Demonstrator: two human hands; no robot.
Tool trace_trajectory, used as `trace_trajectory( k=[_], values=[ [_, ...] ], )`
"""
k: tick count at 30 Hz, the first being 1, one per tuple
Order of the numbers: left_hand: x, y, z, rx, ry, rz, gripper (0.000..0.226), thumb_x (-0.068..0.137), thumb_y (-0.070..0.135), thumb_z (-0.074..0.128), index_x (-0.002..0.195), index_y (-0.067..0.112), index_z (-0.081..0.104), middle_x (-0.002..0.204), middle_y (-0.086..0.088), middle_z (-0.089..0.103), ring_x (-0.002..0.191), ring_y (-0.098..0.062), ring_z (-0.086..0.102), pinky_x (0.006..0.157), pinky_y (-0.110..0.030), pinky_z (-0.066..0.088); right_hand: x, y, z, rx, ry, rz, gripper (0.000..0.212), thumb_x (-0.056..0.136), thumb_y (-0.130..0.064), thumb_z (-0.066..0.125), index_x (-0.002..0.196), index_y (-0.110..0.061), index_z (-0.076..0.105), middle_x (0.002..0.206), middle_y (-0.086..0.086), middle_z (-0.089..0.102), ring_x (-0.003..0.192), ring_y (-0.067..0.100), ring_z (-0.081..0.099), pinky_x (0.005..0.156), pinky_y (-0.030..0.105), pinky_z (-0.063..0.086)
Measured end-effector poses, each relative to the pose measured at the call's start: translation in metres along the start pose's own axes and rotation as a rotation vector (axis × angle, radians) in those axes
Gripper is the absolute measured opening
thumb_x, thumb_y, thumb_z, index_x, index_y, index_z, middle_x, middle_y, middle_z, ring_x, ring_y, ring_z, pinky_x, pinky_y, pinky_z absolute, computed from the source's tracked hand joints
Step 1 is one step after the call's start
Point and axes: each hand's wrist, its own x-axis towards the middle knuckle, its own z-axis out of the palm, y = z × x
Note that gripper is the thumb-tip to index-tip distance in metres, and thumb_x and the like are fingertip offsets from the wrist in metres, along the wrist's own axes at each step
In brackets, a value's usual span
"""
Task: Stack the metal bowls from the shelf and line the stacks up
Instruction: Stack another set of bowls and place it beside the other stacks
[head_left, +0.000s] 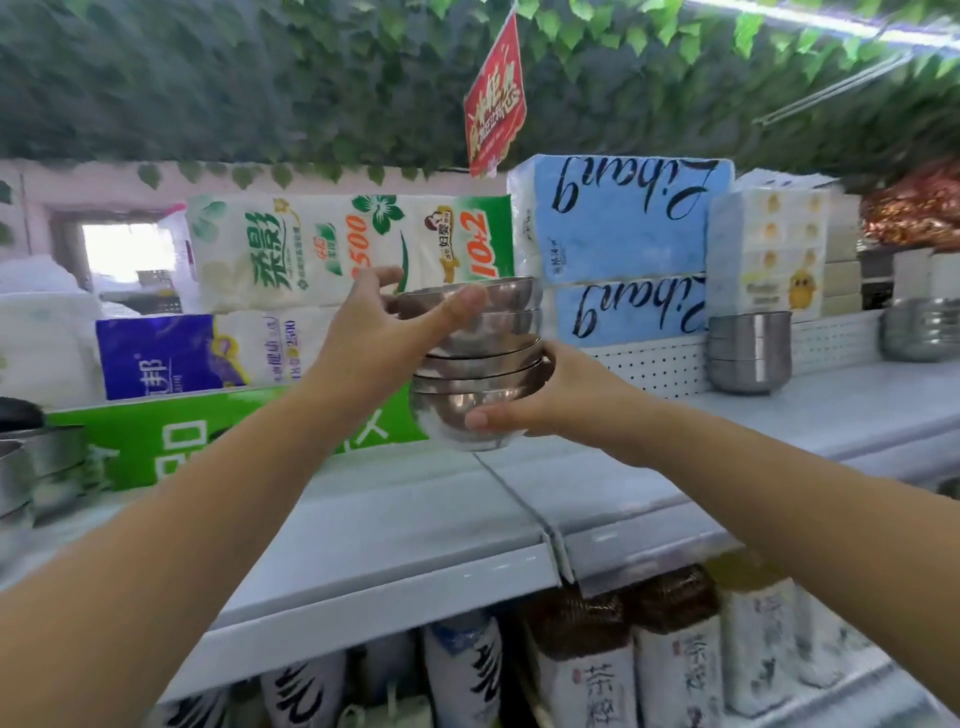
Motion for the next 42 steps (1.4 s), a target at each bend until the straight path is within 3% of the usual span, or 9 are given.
trace_trajectory(
  k=[4, 9, 16, 19, 22, 28, 32, 34, 42],
  values=[
    [0.000, 0.032, 0.076, -0.084, -0.012, 0.016, 0.106, 0.055, 0.076, 0.074, 0.141, 0.023, 0.042, 0.118, 0.004, 0.066, 0.108, -0.012, 0.064, 0.086, -0.025, 0.048, -0.032, 0.014, -0.073, -0.060, 0.041, 0.026, 0.053, 0.062, -0.032, 0.096, 0.103, -0.032, 0.062, 0.090, -0.013, 0.076, 0.093, 0.008, 0.071, 0.085, 0.031, 0.061],
    [-0.009, 0.068, 0.169, -0.134, -0.093, 0.031, 0.115, 0.050, 0.084, 0.073, 0.142, 0.023, 0.039, 0.129, 0.002, 0.063, 0.116, -0.016, 0.062, 0.102, -0.039, 0.048, -0.077, 0.041, -0.166, -0.114, 0.076, 0.079, 0.056, 0.065, -0.028, 0.096, 0.109, -0.031, 0.061, 0.088, -0.024, 0.075, 0.084, -0.006, 0.071, 0.076, 0.017, 0.056],
    [-0.028, 0.111, 0.283, -0.195, -0.238, 0.006, 0.121, 0.051, 0.086, 0.068, 0.147, 0.023, 0.032, 0.125, 0.005, 0.060, 0.116, -0.014, 0.058, 0.093, -0.032, 0.041, -0.139, 0.076, -0.269, -0.192, 0.148, 0.112, 0.044, 0.071, -0.019, 0.093, 0.097, -0.033, 0.059, 0.077, -0.031, 0.072, 0.076, -0.011, 0.069, 0.067, 0.007, 0.050],
    [-0.031, 0.123, 0.320, -0.163, -0.334, -0.013, 0.124, 0.050, 0.085, 0.067, 0.152, 0.028, 0.023, 0.137, -0.001, 0.054, 0.123, -0.021, 0.052, 0.102, -0.037, 0.040, -0.157, 0.094, -0.302, -0.202, 0.204, 0.140, 0.050, 0.069, -0.015, 0.094, 0.102, -0.031, 0.059, 0.081, -0.024, 0.075, 0.077, -0.012, 0.069, 0.064, 0.003, 0.048],
    [-0.030, 0.132, 0.352, -0.150, -0.438, -0.020, 0.125, 0.052, 0.074, 0.075, 0.154, 0.032, 0.018, 0.136, 0.001, 0.052, 0.119, -0.018, 0.049, 0.102, -0.035, 0.039, -0.167, 0.110, -0.329, -0.234, 0.265, 0.167, 0.067, 0.062, -0.021, 0.099, 0.117, -0.026, 0.061, 0.096, -0.013, 0.077, 0.087, -0.003, 0.072, 0.072, 0.011, 0.053],
    [-0.011, 0.147, 0.407, -0.208, -0.534, -0.021, 0.110, 0.065, 0.060, 0.079, 0.153, 0.028, 0.022, 0.128, 0.004, 0.050, 0.111, -0.015, 0.049, 0.064, -0.016, 0.035, -0.174, 0.133, -0.377, -0.284, 0.319, 0.203, 0.075, 0.060, -0.031, 0.099, 0.122, -0.029, 0.058, 0.101, -0.015, 0.076, 0.090, -0.004, 0.071, 0.080, 0.015, 0.053],
    [0.010, 0.150, 0.437, -0.176, -0.540, 0.022, 0.116, 0.054, 0.068, 0.077, 0.151, 0.026, 0.027, 0.136, 0.002, 0.051, 0.117, -0.016, 0.049, 0.085, -0.024, 0.040, -0.165, 0.150, -0.404, -0.305, 0.347, 0.223, 0.080, 0.058, -0.035, 0.100, 0.125, -0.027, 0.058, 0.105, -0.013, 0.076, 0.094, -0.002, 0.071, 0.088, 0.023, 0.055],
    [0.023, 0.150, 0.450, -0.143, -0.553, 0.044, 0.122, 0.050, 0.073, 0.075, 0.152, 0.026, 0.026, 0.141, -0.001, 0.050, 0.121, -0.018, 0.048, 0.095, -0.033, 0.039, -0.159, 0.154, -0.416, -0.309, 0.364, 0.225, 0.078, 0.059, -0.034, 0.099, 0.125, -0.029, 0.057, 0.106, -0.014, 0.075, 0.093, -0.005, 0.070, 0.085, 0.018, 0.054],
    [0.066, 0.150, 0.507, -0.145, -0.629, 0.134, 0.114, 0.056, 0.070, 0.077, 0.149, 0.024, 0.031, 0.125, 0.004, 0.051, 0.112, -0.015, 0.053, 0.085, -0.028, 0.041, -0.134, 0.181, -0.458, -0.286, 0.446, 0.233, 0.067, 0.062, -0.032, 0.097, 0.118, -0.032, 0.061, 0.101, -0.017, 0.076, 0.093, -0.002, 0.071, 0.093, 0.026, 0.055]
  ],
)
